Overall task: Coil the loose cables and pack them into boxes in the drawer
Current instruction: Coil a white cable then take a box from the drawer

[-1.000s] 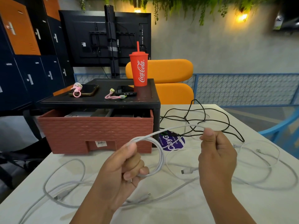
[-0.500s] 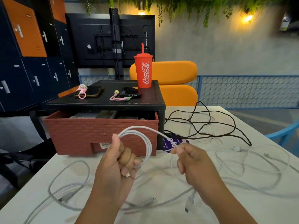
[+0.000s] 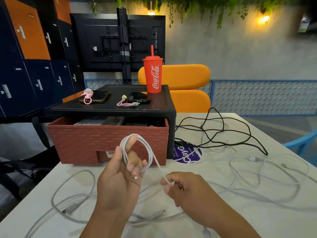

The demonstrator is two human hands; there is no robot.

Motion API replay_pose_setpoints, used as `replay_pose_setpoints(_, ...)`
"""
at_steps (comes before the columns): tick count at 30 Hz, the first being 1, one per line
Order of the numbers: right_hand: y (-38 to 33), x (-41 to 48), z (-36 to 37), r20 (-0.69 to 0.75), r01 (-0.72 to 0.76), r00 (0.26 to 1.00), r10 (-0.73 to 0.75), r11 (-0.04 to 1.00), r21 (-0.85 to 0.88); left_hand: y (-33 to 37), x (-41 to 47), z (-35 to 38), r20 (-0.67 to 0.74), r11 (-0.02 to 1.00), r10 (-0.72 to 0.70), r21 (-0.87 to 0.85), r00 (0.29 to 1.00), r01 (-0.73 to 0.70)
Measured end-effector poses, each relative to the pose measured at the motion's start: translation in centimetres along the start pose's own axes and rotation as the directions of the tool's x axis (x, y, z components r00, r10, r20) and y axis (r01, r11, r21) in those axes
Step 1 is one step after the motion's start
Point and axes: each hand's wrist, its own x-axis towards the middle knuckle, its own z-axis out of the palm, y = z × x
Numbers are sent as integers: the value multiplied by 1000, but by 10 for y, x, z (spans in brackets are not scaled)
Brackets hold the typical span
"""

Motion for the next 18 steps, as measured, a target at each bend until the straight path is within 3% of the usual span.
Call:
replay_pose_setpoints(3,0,-1,3,110,27,994,-18,996,-83,-4,-3,2,24,990,62,123,998,-64)
replay_pose_setpoints(6,-1,-3,5,181,75,982,-48,987,-141,-13,-3,-1,90,910,105,392,990,-132)
replay_pose_setpoints(8,-2,-3,5,187,100,980,-68,981,-167,-20,-5,-6,197,694,144,678,970,-241)
replay_pose_setpoints(10,-3,-3,3,205,139,974,-99,971,-194,-27,-8,-8,313,478,157,806,937,-349)
replay_pose_setpoints(15,-8,-6,-5,218,177,967,-130,961,-212,-34,-6,-18,454,134,130,873,881,-470)
replay_pose_setpoints(18,-8,-7,-11,186,172,973,-134,963,-207,-31,-1,-23,493,50,130,863,860,-503)
